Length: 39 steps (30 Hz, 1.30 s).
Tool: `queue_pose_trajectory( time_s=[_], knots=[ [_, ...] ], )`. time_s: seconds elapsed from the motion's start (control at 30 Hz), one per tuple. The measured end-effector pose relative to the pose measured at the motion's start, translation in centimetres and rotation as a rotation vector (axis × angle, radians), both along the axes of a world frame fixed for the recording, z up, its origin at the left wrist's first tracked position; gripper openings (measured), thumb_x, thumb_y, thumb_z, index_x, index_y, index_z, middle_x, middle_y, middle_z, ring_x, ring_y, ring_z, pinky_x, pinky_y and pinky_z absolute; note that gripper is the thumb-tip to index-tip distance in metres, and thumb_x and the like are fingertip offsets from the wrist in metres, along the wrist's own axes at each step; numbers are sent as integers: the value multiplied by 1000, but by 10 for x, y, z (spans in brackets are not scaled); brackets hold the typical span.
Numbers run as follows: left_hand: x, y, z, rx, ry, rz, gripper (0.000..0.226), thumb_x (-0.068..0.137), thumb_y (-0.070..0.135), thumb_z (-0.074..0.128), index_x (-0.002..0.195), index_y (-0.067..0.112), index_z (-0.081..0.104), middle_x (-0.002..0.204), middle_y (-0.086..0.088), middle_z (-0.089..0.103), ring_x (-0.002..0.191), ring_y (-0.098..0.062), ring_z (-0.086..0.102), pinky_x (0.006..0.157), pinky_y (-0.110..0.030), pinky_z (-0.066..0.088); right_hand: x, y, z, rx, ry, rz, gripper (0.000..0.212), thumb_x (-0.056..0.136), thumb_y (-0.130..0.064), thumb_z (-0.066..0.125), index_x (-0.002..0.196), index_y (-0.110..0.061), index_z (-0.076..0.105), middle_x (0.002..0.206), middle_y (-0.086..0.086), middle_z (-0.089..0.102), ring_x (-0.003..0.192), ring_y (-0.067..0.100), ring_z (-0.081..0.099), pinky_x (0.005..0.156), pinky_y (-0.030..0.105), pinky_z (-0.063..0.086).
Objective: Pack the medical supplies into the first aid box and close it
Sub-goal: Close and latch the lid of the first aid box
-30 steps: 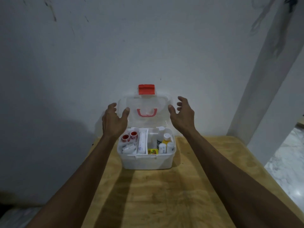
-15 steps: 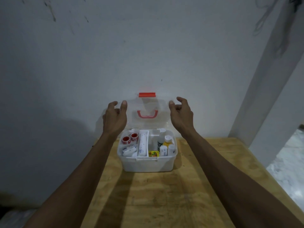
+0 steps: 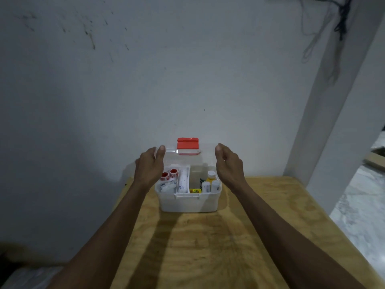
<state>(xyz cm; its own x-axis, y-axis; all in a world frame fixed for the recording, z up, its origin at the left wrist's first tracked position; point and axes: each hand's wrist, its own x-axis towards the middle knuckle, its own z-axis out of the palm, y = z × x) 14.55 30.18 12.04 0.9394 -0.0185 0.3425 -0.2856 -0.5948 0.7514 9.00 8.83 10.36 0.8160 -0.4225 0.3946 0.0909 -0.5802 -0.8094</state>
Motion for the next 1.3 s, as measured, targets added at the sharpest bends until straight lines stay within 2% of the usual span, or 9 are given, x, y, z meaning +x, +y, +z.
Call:
queue_pose_trajectory(
  time_s=[0.07,0.13,0.2,0.4,0.53,0.8,1.07,1.17,1.3],
  knots=[
    [-8,4,-7,41,10,-2,74,93,66,25,112,4,61,108,-18,68,101,-35,64,90,-52,51,-11,2,-7,11,37,14,49,103,-44,33,138,-16,51,139,4,57,127,22,52,103,33,38],
    [-15,8,-15,69,22,-4,82,89,71,24,118,2,58,114,-19,67,106,-35,62,94,-51,49,-20,3,-15,5,36,24,52,103,-44,34,145,-16,43,146,5,49,134,23,47,108,33,34],
    [-23,9,-22,78,52,-5,83,89,73,27,128,4,55,127,-17,63,117,-35,58,100,-48,46,-27,5,-24,-12,38,36,52,103,-43,34,146,-15,42,147,5,48,134,23,47,108,33,34],
    [-45,8,-42,89,82,-22,66,96,49,46,144,5,40,146,-15,47,134,-32,44,108,-40,35,-40,12,-51,4,37,34,48,103,-37,40,145,-14,44,146,7,49,133,23,47,107,32,36],
    [-51,7,-50,76,80,-41,68,94,55,43,144,9,42,140,-13,54,127,-32,52,101,-40,43,-44,20,-61,21,37,24,45,102,-35,43,142,-16,47,147,6,48,135,22,45,109,35,37],
    [-59,5,-58,48,79,-17,63,97,47,44,147,9,38,142,-14,52,128,-34,51,100,-41,45,-48,28,-66,-3,12,-47,42,99,-41,48,135,-21,55,142,3,54,128,21,50,104,42,46],
    [-52,6,-48,34,67,-25,56,96,45,50,135,5,53,133,-16,59,121,-33,56,91,-30,43,-37,24,-41,-92,140,-54,50,92,-51,54,128,-16,56,133,7,58,119,23,54,94,31,42],
    [-41,4,-37,45,147,-71,71,89,59,50,140,8,48,144,-14,50,130,-31,49,105,-39,39,-29,27,-32,-122,247,4,63,89,-59,54,137,-18,49,144,9,48,129,25,46,103,39,40],
    [-30,0,-28,113,245,-168,76,87,59,55,146,15,39,153,-9,38,134,-27,43,108,-43,35,-26,28,-24,-101,343,47,68,89,-60,53,143,-20,44,151,12,37,136,29,39,108,44,36]
  ],
)
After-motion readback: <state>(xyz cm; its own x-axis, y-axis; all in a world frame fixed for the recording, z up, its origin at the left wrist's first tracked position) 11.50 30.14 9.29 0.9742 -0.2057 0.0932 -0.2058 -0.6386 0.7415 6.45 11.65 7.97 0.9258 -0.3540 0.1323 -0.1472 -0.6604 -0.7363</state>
